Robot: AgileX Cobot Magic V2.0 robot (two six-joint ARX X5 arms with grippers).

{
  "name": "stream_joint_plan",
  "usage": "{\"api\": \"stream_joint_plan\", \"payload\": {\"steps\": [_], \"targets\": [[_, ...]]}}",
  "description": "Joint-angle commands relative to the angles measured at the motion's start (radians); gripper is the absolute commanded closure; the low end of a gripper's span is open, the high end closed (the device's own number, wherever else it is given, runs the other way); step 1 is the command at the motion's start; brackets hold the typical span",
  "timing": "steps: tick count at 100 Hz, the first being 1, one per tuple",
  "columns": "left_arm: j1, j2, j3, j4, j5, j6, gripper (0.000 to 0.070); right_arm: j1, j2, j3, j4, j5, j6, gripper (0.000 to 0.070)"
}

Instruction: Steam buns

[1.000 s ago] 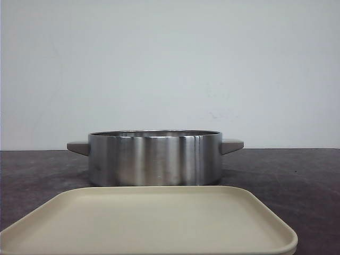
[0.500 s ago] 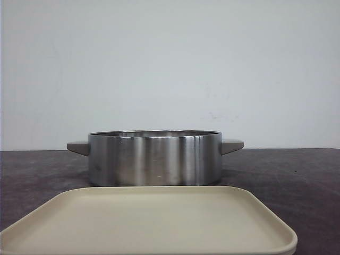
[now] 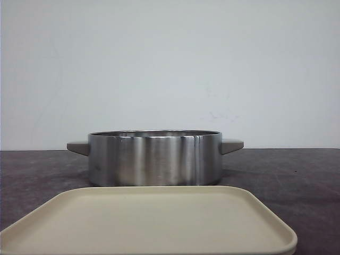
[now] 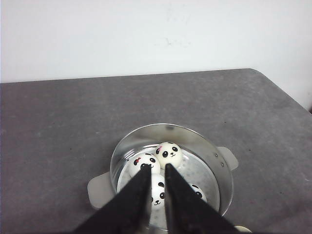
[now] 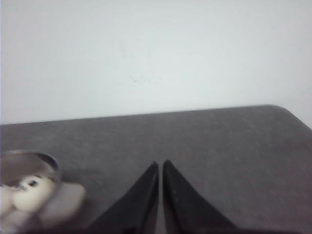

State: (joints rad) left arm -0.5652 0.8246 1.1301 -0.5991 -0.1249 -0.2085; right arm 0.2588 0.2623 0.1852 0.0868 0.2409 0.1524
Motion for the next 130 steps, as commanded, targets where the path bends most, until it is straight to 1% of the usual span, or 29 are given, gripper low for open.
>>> {"api": "stream_joint_plan", "payload": {"steps": [1, 15, 24, 34, 47, 55, 66, 75, 130], "targets": [[-0.005, 0.007, 0.013, 0.013, 0.0, 0.01, 0.07, -0.041, -0.034, -0.037, 0.021, -0.009, -0.01, 0.0693], [-0.005, 0.006, 0.013, 0.013, 0.0, 0.01, 0.07, -0.101, -0.098, -0.123, 0.017, -0.01, -0.01, 0.0693], [-0.005, 0.006, 0.013, 0.013, 0.0, 0.01, 0.07, -0.12, -0.138, -0.172, 0.017, -0.043, -0.01, 0.0693], [-0.005, 0.006, 0.013, 0.013, 0.001, 0.01, 0.07, -0.132, -0.188, -0.173, -0.109, -0.088, -0.028, 0.0693], [-0.005, 0.006, 0.013, 0.014, 0.001, 0.01, 0.07, -0.134, -0.265, -0.173, -0.262, -0.109, -0.038, 0.0693], [-0.005, 0.006, 0.013, 0.015, 0.001, 0.01, 0.07, -0.141, -0.259, -0.173, -0.257, -0.107, -0.06, 0.0693], [-0.005, 0.005, 0.014, 0.015, 0.001, 0.01, 0.07, -0.151, -0.259, -0.173, -0.259, -0.122, -0.06, 0.0693], [-0.005, 0.006, 0.014, 0.015, 0.001, 0.01, 0.07, -0.151, -0.259, -0.173, -0.255, -0.148, -0.06, 0.0693], [-0.005, 0.004, 0.014, 0.015, 0.001, 0.01, 0.07, -0.151, -0.259, -0.173, -0.245, -0.146, -0.06, 0.0693]]}}
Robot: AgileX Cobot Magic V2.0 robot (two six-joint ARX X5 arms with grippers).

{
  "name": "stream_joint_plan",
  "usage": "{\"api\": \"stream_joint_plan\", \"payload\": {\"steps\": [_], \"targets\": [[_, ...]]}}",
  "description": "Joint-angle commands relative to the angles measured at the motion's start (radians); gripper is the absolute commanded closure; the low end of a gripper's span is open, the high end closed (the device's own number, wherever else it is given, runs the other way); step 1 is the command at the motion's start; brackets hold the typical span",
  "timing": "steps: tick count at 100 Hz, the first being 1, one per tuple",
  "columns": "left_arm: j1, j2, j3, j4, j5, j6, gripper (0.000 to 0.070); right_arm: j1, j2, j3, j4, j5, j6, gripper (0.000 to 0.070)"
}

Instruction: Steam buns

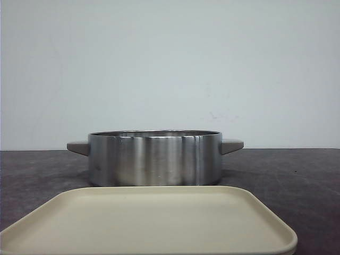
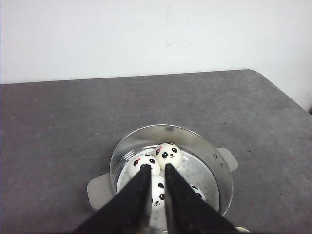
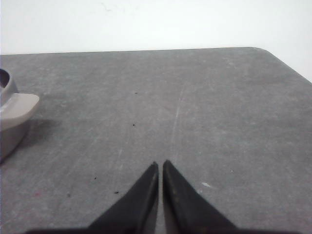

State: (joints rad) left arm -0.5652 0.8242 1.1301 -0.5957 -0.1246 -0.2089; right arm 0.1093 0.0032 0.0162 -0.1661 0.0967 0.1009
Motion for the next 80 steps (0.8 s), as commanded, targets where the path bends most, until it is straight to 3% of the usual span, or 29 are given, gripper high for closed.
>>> {"api": "stream_joint_plan", "payload": {"steps": [1, 16, 32, 60, 80], "targets": [[-0.005, 0.005, 0.014, 0.012, 0.0, 0.01, 0.07, -0.001, 0.0, -0.004, 0.008, -0.002, -0.009, 0.0693], [-0.002, 0.004, 0.014, 0.012, 0.0, 0.016, 0.07, -0.001, 0.0, -0.004, 0.008, -0.002, -0.008, 0.0693], [0.043, -0.039, -0.017, 0.005, 0.002, 0.105, 0.07, -0.001, 0.0, -0.004, 0.008, -0.002, -0.008, 0.0693], [0.203, -0.302, -0.571, 0.493, 0.084, 0.134, 0.07, -0.001, 0.0, -0.004, 0.008, -0.002, -0.009, 0.0693], [0.259, -0.552, -0.872, 0.581, 0.107, 0.142, 0.07, -0.001, 0.0, -0.004, 0.008, -0.002, -0.009, 0.0693]]}}
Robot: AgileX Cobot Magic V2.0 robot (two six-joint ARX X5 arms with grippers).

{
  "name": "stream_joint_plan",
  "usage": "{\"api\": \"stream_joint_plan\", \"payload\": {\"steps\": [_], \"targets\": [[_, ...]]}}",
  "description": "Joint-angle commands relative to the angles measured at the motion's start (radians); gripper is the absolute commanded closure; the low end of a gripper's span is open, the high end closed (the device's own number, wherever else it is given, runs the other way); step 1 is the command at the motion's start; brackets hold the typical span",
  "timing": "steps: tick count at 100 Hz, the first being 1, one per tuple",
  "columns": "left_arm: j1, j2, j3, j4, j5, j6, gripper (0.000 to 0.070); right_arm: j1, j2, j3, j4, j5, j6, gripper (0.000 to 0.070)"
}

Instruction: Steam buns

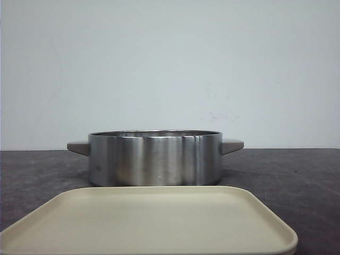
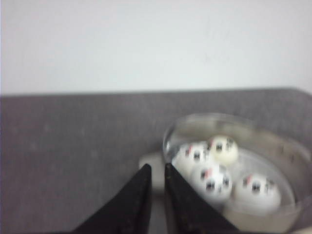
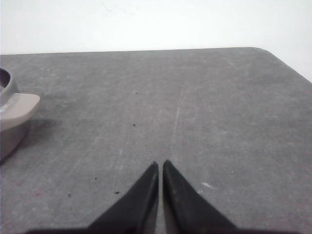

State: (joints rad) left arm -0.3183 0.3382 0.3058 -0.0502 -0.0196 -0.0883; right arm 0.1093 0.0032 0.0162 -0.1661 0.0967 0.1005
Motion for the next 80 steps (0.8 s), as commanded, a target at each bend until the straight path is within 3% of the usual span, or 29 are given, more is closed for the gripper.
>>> {"api": "stream_joint_plan", "payload": {"steps": [1, 28, 80], "targets": [[0.016, -0.078, -0.057, 0.035, 0.002, 0.022, 0.07, -0.001, 0.0, -0.004, 0.008, -0.002, -0.008, 0.0693], [0.119, -0.303, -0.199, -0.006, 0.001, 0.026, 0.07, -0.001, 0.0, -0.004, 0.008, 0.001, -0.008, 0.0693], [0.187, -0.335, -0.293, -0.079, -0.003, 0.033, 0.07, -0.001, 0.0, -0.004, 0.008, 0.001, -0.008, 0.0693]]}}
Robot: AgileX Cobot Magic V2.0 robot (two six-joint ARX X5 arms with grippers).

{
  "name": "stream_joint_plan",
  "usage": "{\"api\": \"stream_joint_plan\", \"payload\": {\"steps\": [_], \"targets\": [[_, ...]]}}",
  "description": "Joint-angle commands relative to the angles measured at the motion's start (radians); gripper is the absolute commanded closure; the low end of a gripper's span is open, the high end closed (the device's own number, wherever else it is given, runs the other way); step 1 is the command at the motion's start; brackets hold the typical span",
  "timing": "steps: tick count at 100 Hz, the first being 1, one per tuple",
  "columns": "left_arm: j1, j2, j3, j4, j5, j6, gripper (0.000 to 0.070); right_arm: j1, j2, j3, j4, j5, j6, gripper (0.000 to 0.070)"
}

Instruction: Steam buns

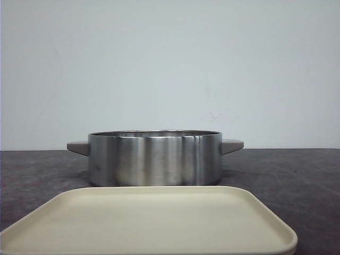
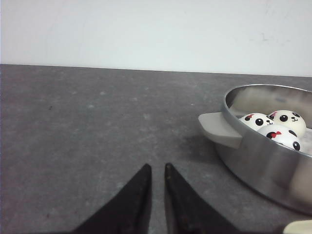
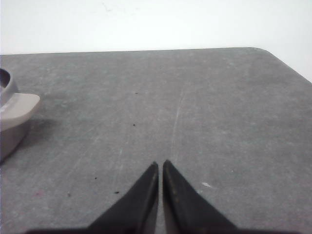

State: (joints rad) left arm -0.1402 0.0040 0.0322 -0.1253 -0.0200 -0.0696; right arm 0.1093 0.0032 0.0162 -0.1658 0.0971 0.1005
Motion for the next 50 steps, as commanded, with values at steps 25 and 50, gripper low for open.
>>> {"api": "stream_joint_plan", "payload": {"steps": [25, 50], "targets": [[0.055, 0.0, -0.019, -0.068, 0.0, 0.038, 0.07, -0.001, 0.0, -0.004, 0.008, 0.0, -0.008, 0.0693], [0.055, 0.0, -0.018, -0.064, 0.002, 0.016, 0.07, -0.001, 0.0, -0.004, 0.008, 0.0, -0.008, 0.0693]]}}
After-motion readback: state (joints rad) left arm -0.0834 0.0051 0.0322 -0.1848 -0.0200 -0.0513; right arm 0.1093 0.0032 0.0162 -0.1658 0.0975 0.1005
